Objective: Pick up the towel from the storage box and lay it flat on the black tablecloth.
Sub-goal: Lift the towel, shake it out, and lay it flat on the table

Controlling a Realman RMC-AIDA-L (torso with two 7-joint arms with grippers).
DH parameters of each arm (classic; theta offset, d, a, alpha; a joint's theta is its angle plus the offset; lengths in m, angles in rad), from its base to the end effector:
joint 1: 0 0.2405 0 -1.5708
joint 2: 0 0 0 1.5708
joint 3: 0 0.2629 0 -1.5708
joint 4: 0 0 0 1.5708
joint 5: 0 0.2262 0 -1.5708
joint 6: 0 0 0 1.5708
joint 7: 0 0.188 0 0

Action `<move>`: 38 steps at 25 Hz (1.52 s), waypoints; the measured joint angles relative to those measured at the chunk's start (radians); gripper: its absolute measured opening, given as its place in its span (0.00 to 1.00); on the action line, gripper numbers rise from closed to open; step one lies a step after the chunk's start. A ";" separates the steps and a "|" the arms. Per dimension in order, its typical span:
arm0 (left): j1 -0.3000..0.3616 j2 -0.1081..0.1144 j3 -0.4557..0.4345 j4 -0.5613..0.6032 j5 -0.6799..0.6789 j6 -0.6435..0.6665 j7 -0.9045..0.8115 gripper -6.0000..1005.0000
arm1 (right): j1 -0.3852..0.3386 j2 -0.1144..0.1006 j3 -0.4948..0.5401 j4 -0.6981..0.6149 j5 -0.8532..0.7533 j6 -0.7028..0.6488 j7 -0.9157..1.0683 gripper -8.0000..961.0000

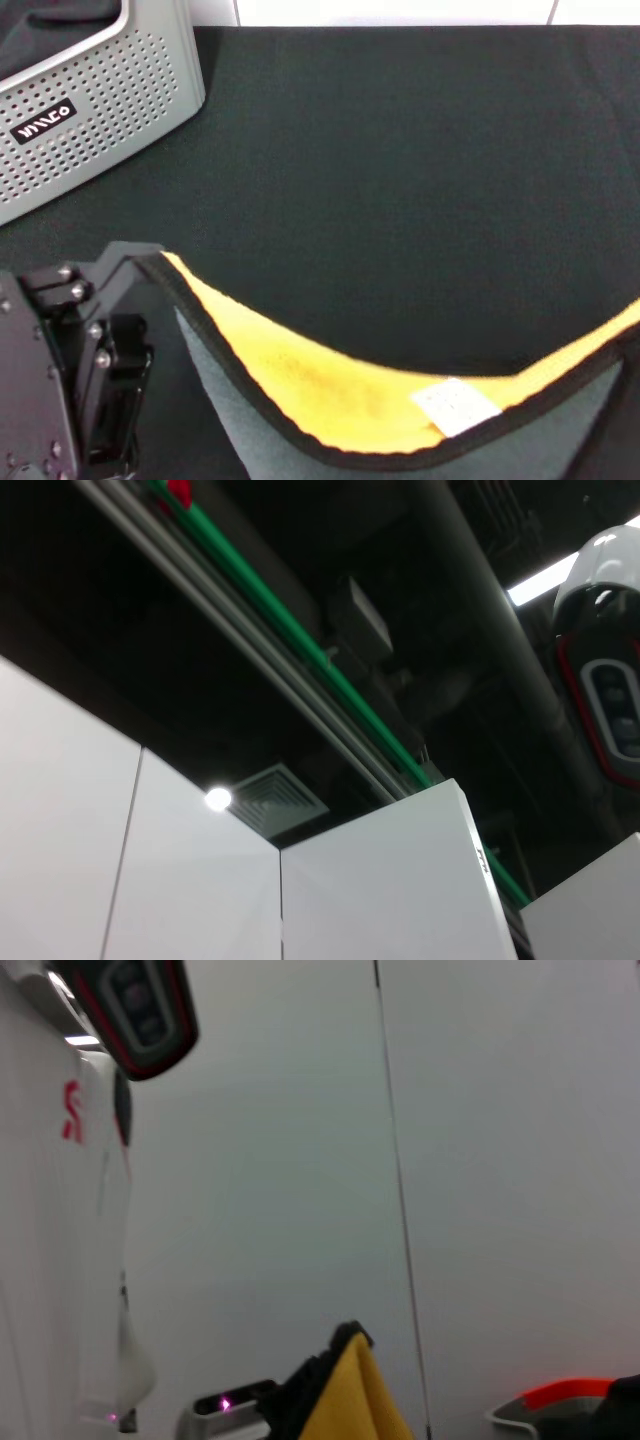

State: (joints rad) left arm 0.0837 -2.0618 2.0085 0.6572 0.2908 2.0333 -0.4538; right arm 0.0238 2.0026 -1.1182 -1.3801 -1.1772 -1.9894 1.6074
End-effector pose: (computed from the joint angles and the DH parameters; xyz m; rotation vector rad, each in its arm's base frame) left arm -0.1948 0.1581 -0.0089 -1.8493 0.0644 -1.8180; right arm 0.1702 0.2170 0.0795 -2.8111 0.0490 1.3042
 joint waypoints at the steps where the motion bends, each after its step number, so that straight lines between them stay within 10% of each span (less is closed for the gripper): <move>1: -0.008 0.000 0.000 -0.019 0.001 0.000 -0.027 0.01 | -0.001 0.001 0.000 0.009 0.000 -0.002 -0.001 0.02; 12: -0.363 -0.047 -0.005 -0.504 -0.127 -0.138 -0.014 0.01 | 0.158 0.001 0.000 0.467 -0.163 0.254 -0.225 0.02; 18: -0.467 -0.047 -0.009 -0.468 -0.187 -0.429 0.056 0.01 | 0.334 -0.025 0.029 0.751 -0.178 0.406 -0.372 0.02; 38: -0.682 -0.047 -0.003 -0.467 -0.379 -0.981 0.320 0.01 | 0.508 -0.002 0.031 0.805 -0.241 0.958 -0.341 0.02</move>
State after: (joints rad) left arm -0.5979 -2.1092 2.0060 0.1906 -0.0878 1.0519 -0.1338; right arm 0.5315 2.0010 -1.0870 -0.5755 -1.4185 -1.0313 1.2662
